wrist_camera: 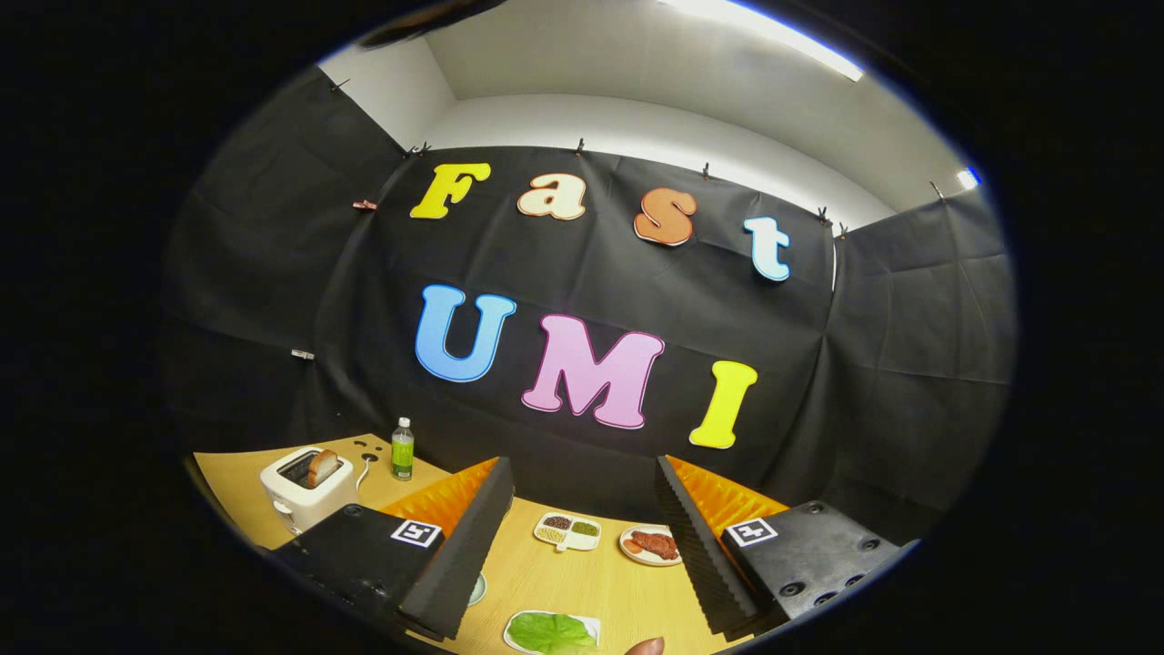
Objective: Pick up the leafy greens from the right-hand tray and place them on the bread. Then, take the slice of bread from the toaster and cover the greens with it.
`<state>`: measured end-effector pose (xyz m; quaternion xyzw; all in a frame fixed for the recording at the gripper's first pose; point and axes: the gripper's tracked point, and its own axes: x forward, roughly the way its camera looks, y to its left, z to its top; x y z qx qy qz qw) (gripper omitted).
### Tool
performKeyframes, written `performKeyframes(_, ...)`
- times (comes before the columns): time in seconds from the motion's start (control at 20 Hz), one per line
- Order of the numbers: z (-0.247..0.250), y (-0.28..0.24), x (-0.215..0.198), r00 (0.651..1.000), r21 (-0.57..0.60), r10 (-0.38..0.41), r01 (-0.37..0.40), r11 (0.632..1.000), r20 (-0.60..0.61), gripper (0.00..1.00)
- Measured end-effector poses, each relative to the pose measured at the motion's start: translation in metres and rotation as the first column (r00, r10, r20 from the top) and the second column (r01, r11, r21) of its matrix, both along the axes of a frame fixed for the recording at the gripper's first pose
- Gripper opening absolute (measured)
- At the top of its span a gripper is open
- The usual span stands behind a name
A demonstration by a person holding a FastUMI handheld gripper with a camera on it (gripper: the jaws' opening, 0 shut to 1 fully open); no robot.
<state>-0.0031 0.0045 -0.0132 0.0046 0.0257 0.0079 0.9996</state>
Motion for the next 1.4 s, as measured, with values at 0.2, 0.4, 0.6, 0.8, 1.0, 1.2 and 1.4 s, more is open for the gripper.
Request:
performKeyframes(0.2,-0.011,-0.003,0.003,1.000,0.017,0.009,-0.009,1.000,-0.028,0.97)
performKeyframes(0.4,-0.046,0.008,0.006,0.991,-0.011,0.094,-0.095,0.995,-0.099,0.97)
performKeyframes(0.6,-0.107,0.013,0.003,0.949,-0.034,0.206,-0.220,0.975,-0.240,0.97)
performKeyframes(0.8,-0.173,0.012,0.001,0.881,-0.004,0.286,-0.310,0.951,-0.378,0.95)
performKeyframes(1.0,-0.240,0.015,-0.009,0.781,0.076,0.355,-0.371,0.926,-0.514,0.95)
performKeyframes(1.2,-0.310,0.022,-0.019,0.661,0.125,0.407,-0.431,0.894,-0.631,0.93)
performKeyframes(1.4,-0.367,0.028,-0.026,0.552,0.189,0.428,-0.436,0.880,-0.716,0.87)
